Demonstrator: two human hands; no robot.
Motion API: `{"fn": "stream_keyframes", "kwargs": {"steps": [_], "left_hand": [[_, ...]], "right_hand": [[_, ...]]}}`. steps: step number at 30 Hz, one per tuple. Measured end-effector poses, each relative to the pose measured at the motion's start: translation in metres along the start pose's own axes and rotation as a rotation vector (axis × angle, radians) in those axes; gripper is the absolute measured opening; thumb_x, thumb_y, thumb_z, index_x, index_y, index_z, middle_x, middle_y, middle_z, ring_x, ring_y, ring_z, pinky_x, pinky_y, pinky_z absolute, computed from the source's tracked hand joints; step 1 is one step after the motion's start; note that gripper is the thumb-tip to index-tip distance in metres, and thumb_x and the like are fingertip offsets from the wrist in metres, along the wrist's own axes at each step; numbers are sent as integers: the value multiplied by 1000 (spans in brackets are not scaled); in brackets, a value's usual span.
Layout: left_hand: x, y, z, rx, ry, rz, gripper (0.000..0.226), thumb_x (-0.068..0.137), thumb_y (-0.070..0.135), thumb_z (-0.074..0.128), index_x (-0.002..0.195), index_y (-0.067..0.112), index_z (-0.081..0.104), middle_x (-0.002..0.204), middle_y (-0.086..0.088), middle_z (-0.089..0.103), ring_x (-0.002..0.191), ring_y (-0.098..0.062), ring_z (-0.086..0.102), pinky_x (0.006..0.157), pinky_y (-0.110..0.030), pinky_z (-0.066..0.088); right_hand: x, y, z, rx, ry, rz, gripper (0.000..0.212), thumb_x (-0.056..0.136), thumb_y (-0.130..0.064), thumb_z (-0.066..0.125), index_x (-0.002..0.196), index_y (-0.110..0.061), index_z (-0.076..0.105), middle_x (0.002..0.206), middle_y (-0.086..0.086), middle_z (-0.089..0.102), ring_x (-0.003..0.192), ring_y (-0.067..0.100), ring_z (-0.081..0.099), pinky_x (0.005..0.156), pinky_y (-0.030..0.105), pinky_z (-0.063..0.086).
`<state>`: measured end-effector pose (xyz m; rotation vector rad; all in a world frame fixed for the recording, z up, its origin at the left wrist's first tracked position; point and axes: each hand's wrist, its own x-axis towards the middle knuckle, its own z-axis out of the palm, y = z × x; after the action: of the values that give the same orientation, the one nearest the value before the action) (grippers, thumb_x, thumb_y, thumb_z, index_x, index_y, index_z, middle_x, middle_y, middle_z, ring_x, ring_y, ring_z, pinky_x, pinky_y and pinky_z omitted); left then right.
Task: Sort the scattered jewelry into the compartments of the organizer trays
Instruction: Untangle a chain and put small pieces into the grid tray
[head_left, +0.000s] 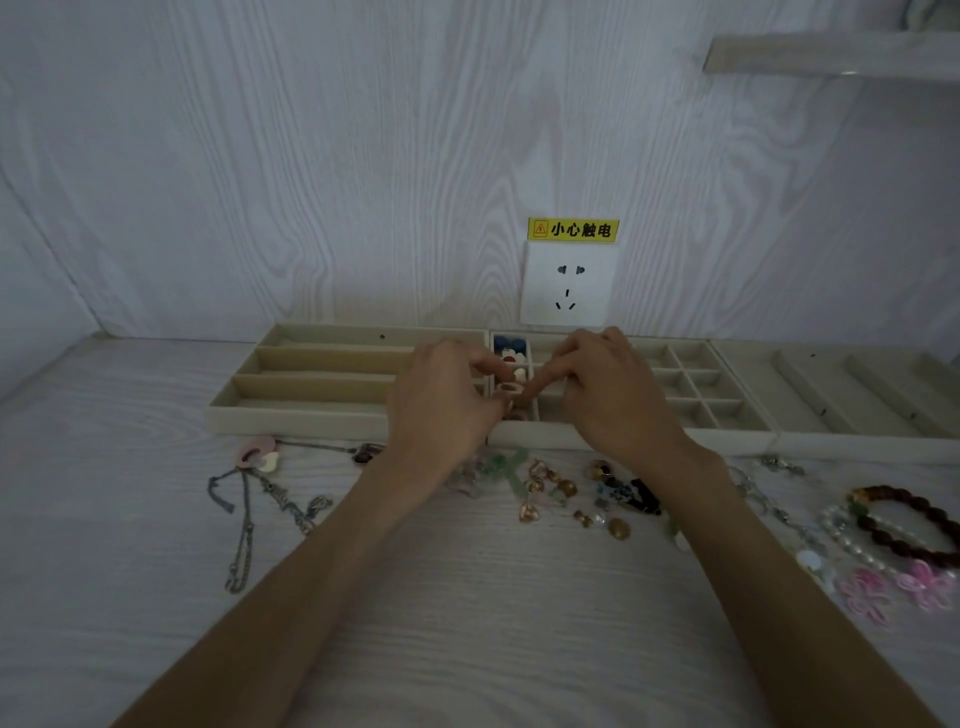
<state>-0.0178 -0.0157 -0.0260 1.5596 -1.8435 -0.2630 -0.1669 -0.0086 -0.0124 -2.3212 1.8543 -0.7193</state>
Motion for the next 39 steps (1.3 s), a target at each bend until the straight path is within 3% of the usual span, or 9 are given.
{"fn": "stream_keyframes", "kwargs": {"steps": [5,11,14,17,24,29,32,34,39], "left_hand": [[0,-1,3,-81,-35,-24,19,76,24,73,93,35,71,97,13,65,75,-3,51,51,-18,31],[0,1,2,-84,-14,25,19,78,33,70,97,30,72,89,12,62,71,-2,49,53,-16,32],[-1,-1,4,-32,-42,59,23,77,29,71,100,32,71,99,9,67,85,-8,58,65,-22,43],[-1,-4,4,-39,-40,41,22,78,27,71,100,33,70,104,10,66,92,-10,58,67,-23,41],[-1,-6,-17,-211,-109,-80,16,83,32,65,98,35,70,94,18,65,77,0,54,61,-15,39],[2,-45,-86,-153,-248,-111,11,82,25,69,91,32,68,98,12,65,90,-5,59,78,-18,44],[-4,-81,-128,90,-316,-195,13,71,37,68,84,37,65,104,7,66,101,-16,61,94,-32,47],[-12,-99,-143,232,-442,-235,20,77,29,69,97,31,68,110,2,63,106,-20,58,98,-33,44],[-37,-113,-146,205,-566,-176,35,80,36,59,115,30,62,111,8,59,102,-14,57,86,-22,45]], "right_hand": [[1,-3,6,59,-50,20,54,87,5,37,106,-34,69,105,0,59,97,19,41,77,29,32],[1,0,7,53,-60,24,50,86,3,40,110,-30,68,114,-1,59,106,22,43,88,32,35],[1,1,8,70,-30,25,50,85,5,40,106,-30,70,110,0,60,105,21,44,87,32,37],[2,2,8,101,6,33,50,85,5,40,99,-29,73,105,-1,61,102,21,45,88,34,38],[4,5,12,130,-38,16,50,82,5,41,95,-30,74,99,4,62,95,23,50,83,37,43],[5,0,8,261,34,39,40,86,1,50,81,-31,73,76,-6,58,71,21,54,63,28,40],[8,-26,-1,294,66,-42,26,87,-8,57,84,-28,73,81,-9,57,68,1,49,61,10,35],[8,-56,-1,296,-9,-156,20,85,-12,61,86,-28,73,81,-11,58,67,-6,47,61,5,34],[4,-124,40,114,-253,-379,22,85,-19,61,104,-26,72,97,-5,67,93,13,58,79,28,47]]}}
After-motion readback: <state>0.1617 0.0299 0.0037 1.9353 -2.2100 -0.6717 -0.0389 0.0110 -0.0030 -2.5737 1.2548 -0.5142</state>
